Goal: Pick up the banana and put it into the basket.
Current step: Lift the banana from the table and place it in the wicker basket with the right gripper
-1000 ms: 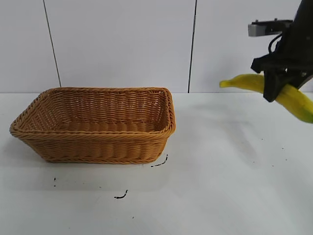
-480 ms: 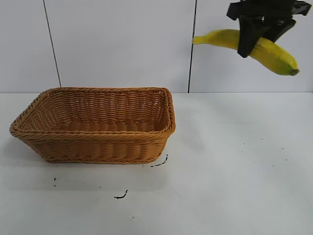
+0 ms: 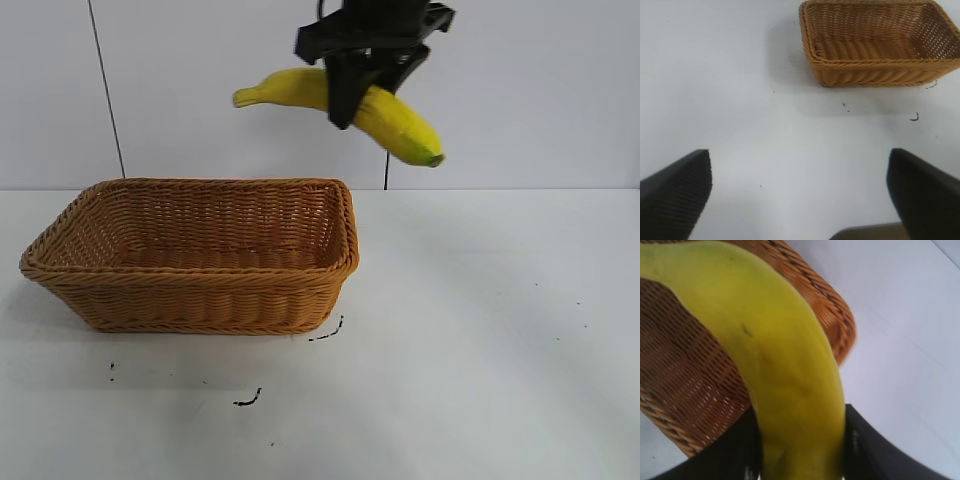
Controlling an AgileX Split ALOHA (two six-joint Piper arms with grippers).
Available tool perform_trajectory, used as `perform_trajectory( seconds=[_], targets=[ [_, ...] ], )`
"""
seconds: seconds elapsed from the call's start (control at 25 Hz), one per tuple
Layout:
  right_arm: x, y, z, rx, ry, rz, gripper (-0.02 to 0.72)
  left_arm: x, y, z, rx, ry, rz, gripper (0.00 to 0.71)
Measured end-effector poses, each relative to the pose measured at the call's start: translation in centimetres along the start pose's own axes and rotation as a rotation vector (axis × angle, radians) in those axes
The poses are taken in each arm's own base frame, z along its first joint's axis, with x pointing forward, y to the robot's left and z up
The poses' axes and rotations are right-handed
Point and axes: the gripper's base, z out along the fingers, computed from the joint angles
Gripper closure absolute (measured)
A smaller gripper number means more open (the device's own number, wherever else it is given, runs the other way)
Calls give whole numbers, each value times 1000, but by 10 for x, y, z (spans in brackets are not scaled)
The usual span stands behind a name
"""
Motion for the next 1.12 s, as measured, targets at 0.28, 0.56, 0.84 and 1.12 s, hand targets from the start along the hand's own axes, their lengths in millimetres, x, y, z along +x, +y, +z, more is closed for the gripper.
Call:
perform_trajectory(
  seconds=[0.28, 0.56, 0.84, 1.12],
  targets=[
    [-11, 0, 37, 102, -111, -185, 402, 0, 0, 0, 0, 0, 0, 20],
    [-8, 1, 65, 116, -123, -215, 402, 0, 0, 0, 0, 0, 0, 20],
    [2, 8, 97, 88, -98, -212, 402, 0, 0, 0, 0, 0, 0, 20],
    [2, 8, 100, 93, -114, -212, 363, 0, 0, 0, -1, 0, 0, 20]
  ],
)
